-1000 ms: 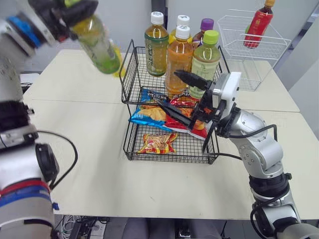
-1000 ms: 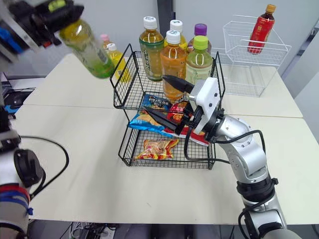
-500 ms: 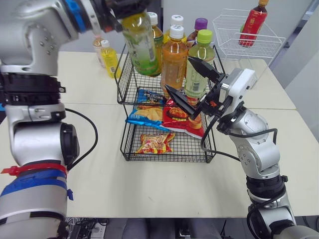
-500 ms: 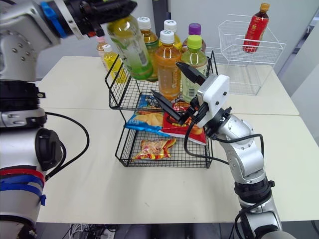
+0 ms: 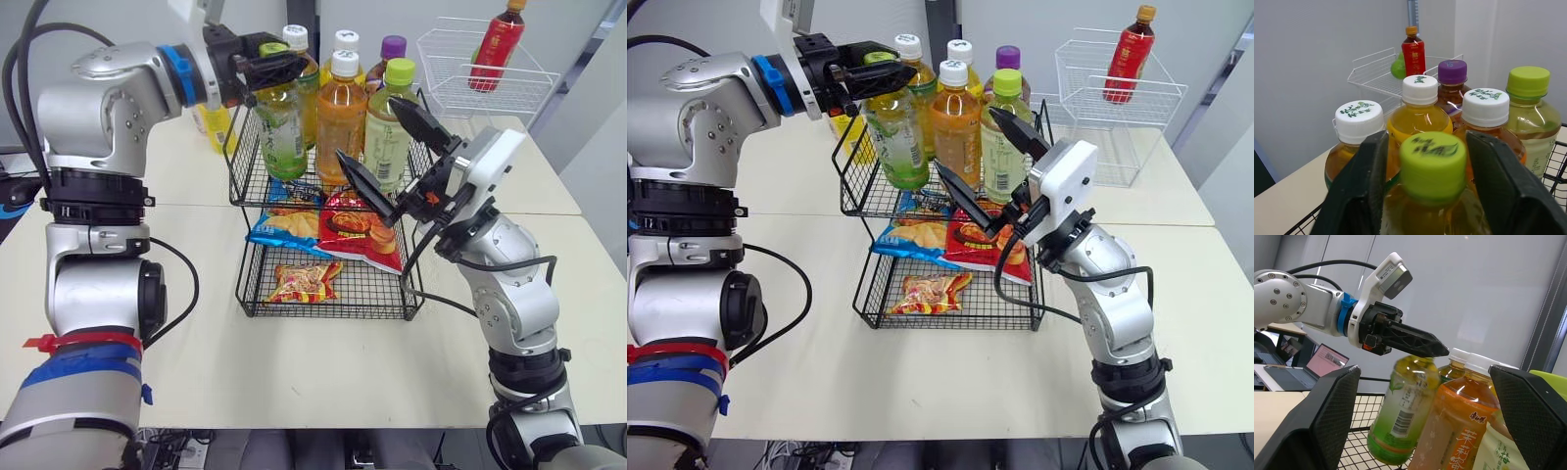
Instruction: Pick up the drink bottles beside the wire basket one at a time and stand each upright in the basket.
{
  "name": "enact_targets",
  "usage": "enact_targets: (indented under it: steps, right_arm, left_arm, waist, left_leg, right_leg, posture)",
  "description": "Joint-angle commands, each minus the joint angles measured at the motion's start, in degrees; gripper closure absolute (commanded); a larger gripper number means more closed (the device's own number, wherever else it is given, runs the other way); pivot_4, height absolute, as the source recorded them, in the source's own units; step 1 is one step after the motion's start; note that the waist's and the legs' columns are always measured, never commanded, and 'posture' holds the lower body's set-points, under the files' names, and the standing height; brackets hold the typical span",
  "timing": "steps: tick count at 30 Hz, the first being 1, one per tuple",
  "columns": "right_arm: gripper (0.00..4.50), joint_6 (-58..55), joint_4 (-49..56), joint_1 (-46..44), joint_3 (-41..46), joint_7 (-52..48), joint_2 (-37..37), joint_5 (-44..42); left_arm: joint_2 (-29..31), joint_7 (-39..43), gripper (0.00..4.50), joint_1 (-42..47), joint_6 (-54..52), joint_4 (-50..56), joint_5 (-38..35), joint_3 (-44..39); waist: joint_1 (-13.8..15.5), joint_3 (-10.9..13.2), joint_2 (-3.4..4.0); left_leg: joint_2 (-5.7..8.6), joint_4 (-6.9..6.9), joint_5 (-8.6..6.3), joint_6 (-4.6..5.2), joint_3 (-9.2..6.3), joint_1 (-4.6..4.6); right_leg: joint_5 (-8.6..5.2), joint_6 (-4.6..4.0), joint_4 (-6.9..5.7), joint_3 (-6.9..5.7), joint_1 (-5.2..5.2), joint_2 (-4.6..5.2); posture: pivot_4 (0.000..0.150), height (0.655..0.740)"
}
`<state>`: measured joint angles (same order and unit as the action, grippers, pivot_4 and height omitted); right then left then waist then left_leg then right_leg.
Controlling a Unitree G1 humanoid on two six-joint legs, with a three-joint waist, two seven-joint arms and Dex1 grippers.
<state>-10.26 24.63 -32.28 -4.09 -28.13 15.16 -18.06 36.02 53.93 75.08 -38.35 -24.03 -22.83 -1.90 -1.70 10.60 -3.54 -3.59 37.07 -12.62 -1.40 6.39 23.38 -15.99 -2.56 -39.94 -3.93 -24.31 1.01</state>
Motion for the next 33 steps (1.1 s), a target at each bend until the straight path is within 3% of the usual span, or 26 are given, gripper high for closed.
enact_targets:
  steps: [1, 3, 8, 10, 15, 19, 23, 27, 33]
  right_arm:
    - [0.00, 1.4, 1.7, -0.9, 0.9, 0.2, -0.1, -0.1]
    - [0.00, 1.4, 1.5, -0.9, 0.9, 0.1, -0.1, -0.3]
    - [0.00, 0.6, 1.7, -0.8, 2.0, -0.9, 0.5, -2.1]
    - [0.00, -2.8, 2.1, -1.5, 4.6, -2.7, 1.6, -8.1]
    - [0.00, -11.4, -4.2, -6.2, 14.3, -11.7, 13.3, -20.2]
    - [0.00, -14.2, -18.4, -10.9, 20.4, -20.9, 24.4, -23.1]
    - [0.00, -10.1, -33.9, -10.5, 21.3, -27.8, 30.0, -18.7]
    - [0.00, 3.3, -52.0, -6.0, 20.1, -27.9, 31.3, -8.6]
    - [0.00, 16.8, -62.1, 2.5, 17.0, -27.4, 29.3, 0.5]
  left_arm:
    - [0.7, -0.4, 0.68, 1.6, 1.0, -0.4, -0.4, -2.6]
    - [0.7, -1.6, 0.06, 1.9, -0.6, -0.5, -1.8, -4.8]
    - [3.9, -3.8, 0.06, -1.6, -3.8, 4.5, -5.0, -10.5]
    - [7.0, -4.8, 0.06, -5.0, -5.0, 7.0, -4.9, -12.5]
    - [14.9, -5.6, 0.06, -14.8, -6.9, 11.2, -6.2, -18.9]
    - [18.9, -6.5, 0.06, -25.6, -1.1, 11.3, -3.4, -23.1]
    - [18.6, -6.9, 0.06, -35.7, 6.1, 9.4, -2.3, -27.5]
    - [16.6, -7.9, 0.06, -46.9, 17.1, 4.4, 1.2, -28.7]
    - [12.0, -9.8, 0.06, -54.2, 25.6, 1.6, 5.0, -24.5]
  waist:
    - [0.0, 0.0, 0.00]
    - [0.0, 0.0, 0.00]
    - [-0.1, 0.0, 0.00]
    - [-0.2, 0.0, 0.01]
    - [-0.1, 0.0, 0.02]
    - [0.3, 0.0, -0.02]
    - [0.6, 0.0, -0.03]
    - [0.6, 0.0, -0.03]
    - [0.5, 0.0, 0.05]
  left_leg:
    - [0.00, 0.00, 0.00, 0.00, 0.00, -0.01]
    - [0.00, 0.00, 0.00, 0.00, 0.00, -0.02]
    - [0.00, 0.00, 0.01, 0.00, 0.01, -0.03]
    - [0.00, -0.01, 0.01, -0.01, 0.02, -0.06]
    - [0.00, -0.04, 0.00, 0.00, 0.12, -0.36]
    - [0.01, -0.05, -0.02, 0.04, 0.09, -0.40]
    - [0.00, -0.08, -0.08, 0.14, 0.08, -0.45]
    - [-0.01, -0.09, -0.14, 0.24, 0.13, -0.50]
    - [-0.04, -0.13, -0.13, 0.23, 0.18, -0.41]
  right_leg:
    - [0.00, 0.00, -0.01, 0.01, 0.01, 0.00]
    - [-0.01, 0.01, -0.02, 0.00, 0.02, 0.00]
    - [0.01, -0.01, -0.02, 0.02, 0.02, 0.00]
    - [0.01, -0.02, -0.02, 0.04, 0.03, 0.00]
    - [0.01, -0.02, -0.06, 0.15, 0.24, 0.00]
    - [0.00, -0.01, -0.03, 0.08, 0.32, 0.03]
    - [0.00, 0.00, 0.01, 0.03, 0.40, 0.04]
    - [-0.02, 0.03, 0.05, 0.06, 0.45, 0.04]
    - [-0.04, 0.07, 0.02, 0.08, 0.30, 0.05]
  posture:
    - [0.150, 0.7400]
    - [0.150, 0.7400]
    - [0.150, 0.7400]
    - [0.150, 0.7400]
    - [0.150, 0.7400]
    - [0.150, 0.7400]
    - [0.150, 0.7400]
    - [0.150, 0.7400]
    - [0.150, 0.7400]
